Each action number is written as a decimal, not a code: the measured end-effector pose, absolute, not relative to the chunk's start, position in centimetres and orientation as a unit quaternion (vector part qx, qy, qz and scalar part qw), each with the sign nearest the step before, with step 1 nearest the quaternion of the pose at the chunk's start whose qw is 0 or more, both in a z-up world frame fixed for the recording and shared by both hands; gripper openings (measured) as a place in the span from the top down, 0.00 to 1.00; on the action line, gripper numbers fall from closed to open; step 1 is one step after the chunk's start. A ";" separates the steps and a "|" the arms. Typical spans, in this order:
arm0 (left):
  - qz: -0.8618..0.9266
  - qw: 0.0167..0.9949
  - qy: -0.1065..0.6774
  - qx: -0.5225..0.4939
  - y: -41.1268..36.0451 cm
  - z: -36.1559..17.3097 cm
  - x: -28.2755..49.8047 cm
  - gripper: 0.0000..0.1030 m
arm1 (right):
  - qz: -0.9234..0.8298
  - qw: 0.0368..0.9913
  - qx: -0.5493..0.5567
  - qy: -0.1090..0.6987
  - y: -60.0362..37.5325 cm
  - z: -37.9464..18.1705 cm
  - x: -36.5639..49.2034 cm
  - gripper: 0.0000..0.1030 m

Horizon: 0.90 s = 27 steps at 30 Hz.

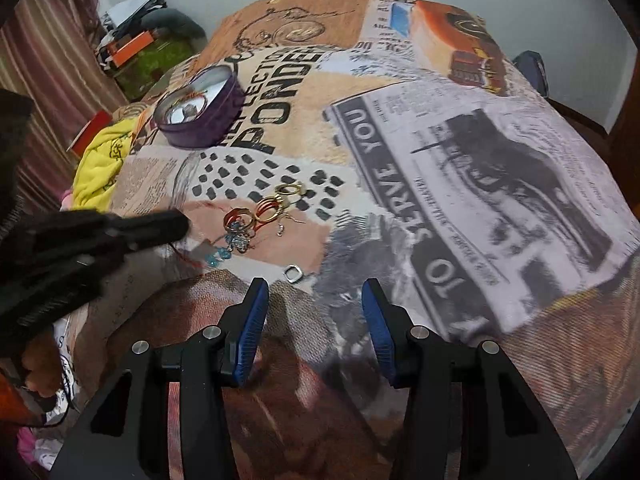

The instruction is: Organize jewelry

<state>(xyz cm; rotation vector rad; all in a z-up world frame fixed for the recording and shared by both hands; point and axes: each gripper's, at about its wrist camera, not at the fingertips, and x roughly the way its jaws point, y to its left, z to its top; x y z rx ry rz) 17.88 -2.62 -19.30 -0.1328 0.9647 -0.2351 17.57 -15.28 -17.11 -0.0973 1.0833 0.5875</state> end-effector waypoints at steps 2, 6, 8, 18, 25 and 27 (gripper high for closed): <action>-0.107 0.885 0.450 -0.061 -2.1 -18.4 17.5 1.00 | 0.278 0.813 -0.050 0.510 -14.7 -17.5 17.7 0.71; -0.096 0.895 0.432 -0.052 -1.5 -17.3 17.2 1.00 | 0.280 0.819 -0.054 0.498 -14.2 -17.6 17.5 0.77; -0.092 0.899 0.425 -0.051 -1.3 -16.8 17.0 1.00 | 0.279 0.821 -0.056 0.496 -14.1 -17.6 17.5 0.86; -0.088 0.916 0.388 -0.061 -0.3 -13.8 16.6 1.00 | 0.275 0.827 -0.045 0.488 -14.6 -16.7 17.4 0.91; -0.085 0.931 0.351 -0.058 0.2 -10.9 15.7 1.00 | 0.275 0.845 -0.032 0.458 -15.3 -14.0 17.4 0.91; -0.084 0.935 0.340 -0.059 0.3 -10.1 15.5 1.00 | 0.276 0.850 -0.028 0.447 -15.2 -13.1 17.4 0.91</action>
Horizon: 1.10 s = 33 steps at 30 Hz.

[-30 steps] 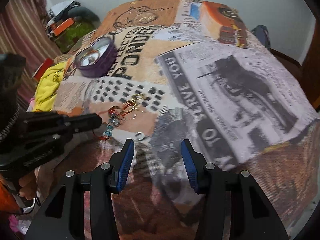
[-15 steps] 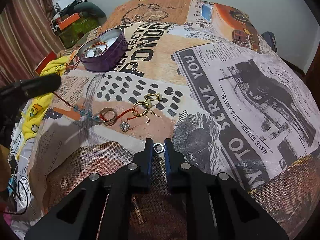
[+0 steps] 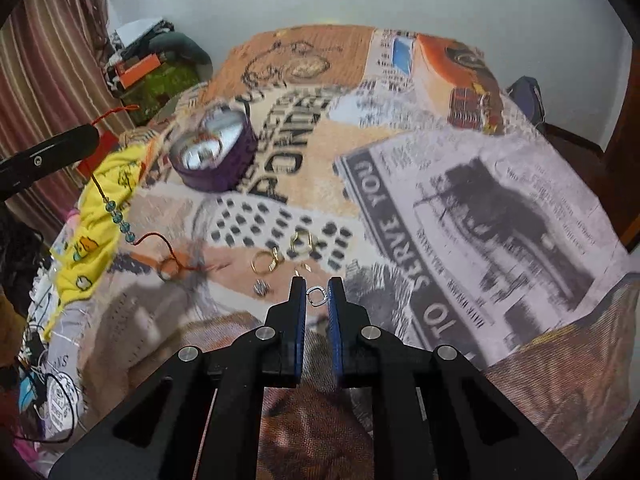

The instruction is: Organize jewelry

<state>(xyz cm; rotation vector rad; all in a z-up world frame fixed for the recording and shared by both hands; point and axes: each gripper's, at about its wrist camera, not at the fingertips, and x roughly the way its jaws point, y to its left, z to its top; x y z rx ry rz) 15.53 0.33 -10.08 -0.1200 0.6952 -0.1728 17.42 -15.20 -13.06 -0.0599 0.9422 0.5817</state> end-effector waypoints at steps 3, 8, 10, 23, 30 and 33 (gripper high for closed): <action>-0.084 0.939 0.328 -0.060 0.6 -9.1 15.4 1.00 | 0.279 0.856 -0.024 0.434 -15.1 -12.0 17.5 0.91; -0.077 0.948 0.304 -0.050 1.0 -7.4 15.4 1.00 | 0.287 0.865 -0.017 0.411 -14.7 -10.2 17.6 0.91; -0.076 0.950 0.298 -0.050 1.3 -6.9 15.7 1.00 | 0.292 0.866 -0.015 0.405 -14.4 -9.7 17.8 0.91; -0.046 0.959 0.276 -0.035 4.3 -5.7 19.4 1.00 | 0.326 0.874 -0.016 0.361 -10.2 -6.7 20.0 0.91; -0.036 0.958 0.281 -0.044 6.0 -6.5 21.8 1.00 | 0.340 0.872 -0.013 0.353 -8.2 -6.3 21.2 0.91; -0.037 0.956 0.285 -0.052 6.5 -7.0 22.7 1.00 | 0.345 0.869 -0.017 0.354 -7.2 -6.5 21.7 0.91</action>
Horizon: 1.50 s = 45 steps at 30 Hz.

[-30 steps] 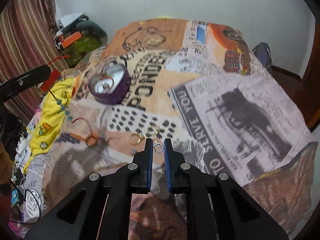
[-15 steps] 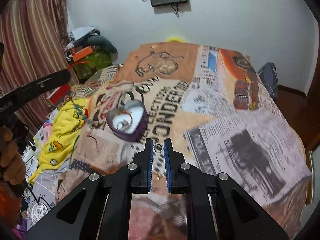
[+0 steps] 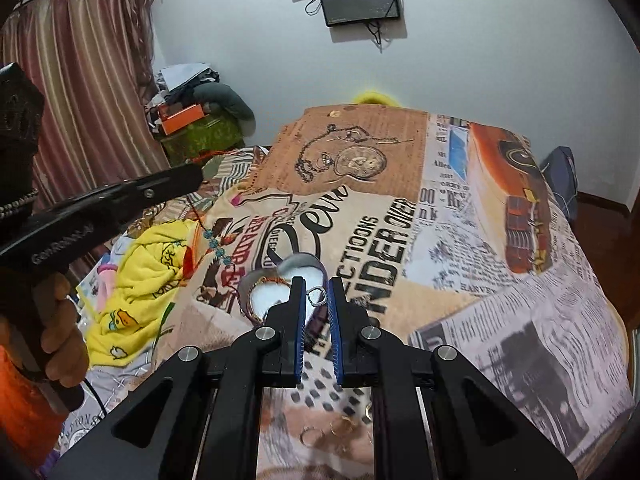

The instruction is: Organize jewelry

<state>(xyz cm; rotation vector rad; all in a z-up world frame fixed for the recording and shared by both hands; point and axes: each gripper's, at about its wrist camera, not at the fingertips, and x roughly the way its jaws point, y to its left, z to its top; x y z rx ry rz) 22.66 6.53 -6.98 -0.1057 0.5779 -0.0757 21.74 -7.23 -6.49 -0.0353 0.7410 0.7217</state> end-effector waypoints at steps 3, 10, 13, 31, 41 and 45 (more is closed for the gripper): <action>-0.042 0.954 0.290 -0.060 6.9 -7.7 23.4 1.00 | 0.349 0.866 -0.021 0.358 -6.4 -6.9 22.2 0.91; -0.046 0.945 0.316 -0.066 7.5 -10.3 25.5 1.00 | 0.355 0.856 -0.034 0.374 -4.6 -8.4 23.3 0.91; -0.046 0.940 0.332 -0.068 8.0 -11.7 25.9 1.00 | 0.356 0.853 -0.040 0.381 -4.1 -9.0 23.6 0.91; -0.033 0.925 0.376 -0.053 10.6 -14.9 25.0 0.87 | 0.361 0.840 -0.065 0.401 -1.3 -10.6 25.0 0.90; 0.003 0.925 0.377 -0.041 12.3 -15.0 23.5 0.67 | 0.365 0.824 -0.067 0.430 0.3 -11.7 26.4 0.90; 0.006 0.925 0.379 -0.042 12.3 -15.1 23.1 0.63 | 0.363 0.818 -0.060 0.442 0.0 -11.4 26.6 0.86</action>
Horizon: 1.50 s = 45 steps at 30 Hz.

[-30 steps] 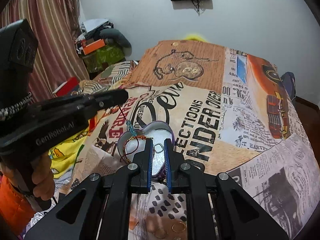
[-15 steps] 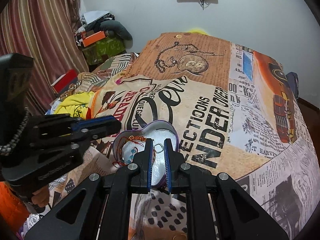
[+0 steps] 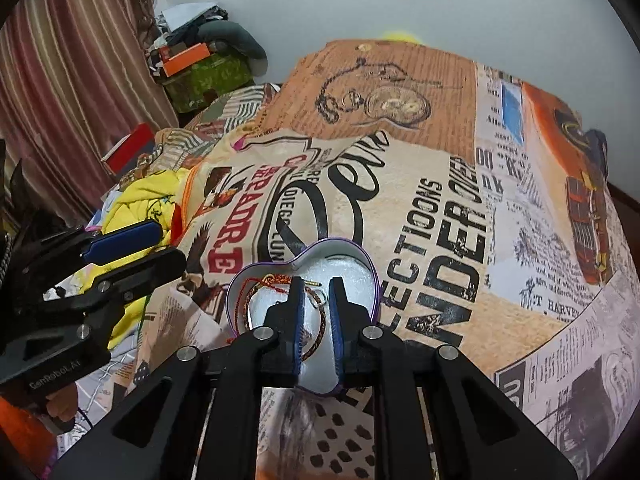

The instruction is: Organize jewelry

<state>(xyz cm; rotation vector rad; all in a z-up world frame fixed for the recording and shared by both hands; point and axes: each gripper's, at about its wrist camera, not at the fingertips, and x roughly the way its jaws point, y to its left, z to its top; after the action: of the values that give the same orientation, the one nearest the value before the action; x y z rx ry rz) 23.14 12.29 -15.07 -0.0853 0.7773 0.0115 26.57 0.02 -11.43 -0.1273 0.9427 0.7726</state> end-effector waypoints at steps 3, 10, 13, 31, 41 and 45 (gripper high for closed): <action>0.004 0.924 0.379 -0.044 12.1 -14.8 22.9 0.63 | 0.360 0.825 -0.062 0.432 -0.7 -10.4 26.1 0.84; -0.009 0.926 0.375 -0.045 10.4 -13.6 22.1 0.62 | 0.337 0.849 -0.065 0.401 -4.1 -7.2 24.5 0.84; -0.015 0.927 0.373 -0.042 9.5 -13.0 21.6 0.60 | 0.325 0.858 -0.071 0.393 -5.6 -6.5 23.8 0.84; -0.076 0.892 0.445 -0.025 1.2 -16.1 18.7 0.55 | 0.262 0.858 -0.058 0.438 -14.5 -9.4 18.7 0.70; -0.119 0.861 0.494 -0.014 -3.3 -20.2 18.6 0.55 | 0.257 0.844 -0.047 0.469 -16.6 -12.0 16.7 0.70; -0.126 0.853 0.506 -0.008 -4.0 -21.5 18.9 0.57 | 0.259 0.838 -0.042 0.478 -16.8 -12.8 16.4 0.70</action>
<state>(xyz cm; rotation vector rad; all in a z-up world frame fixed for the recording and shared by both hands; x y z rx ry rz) 18.92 -4.01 -21.50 -0.0169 1.0637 -0.2647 16.36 -16.75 -12.85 -0.0891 1.0116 0.5474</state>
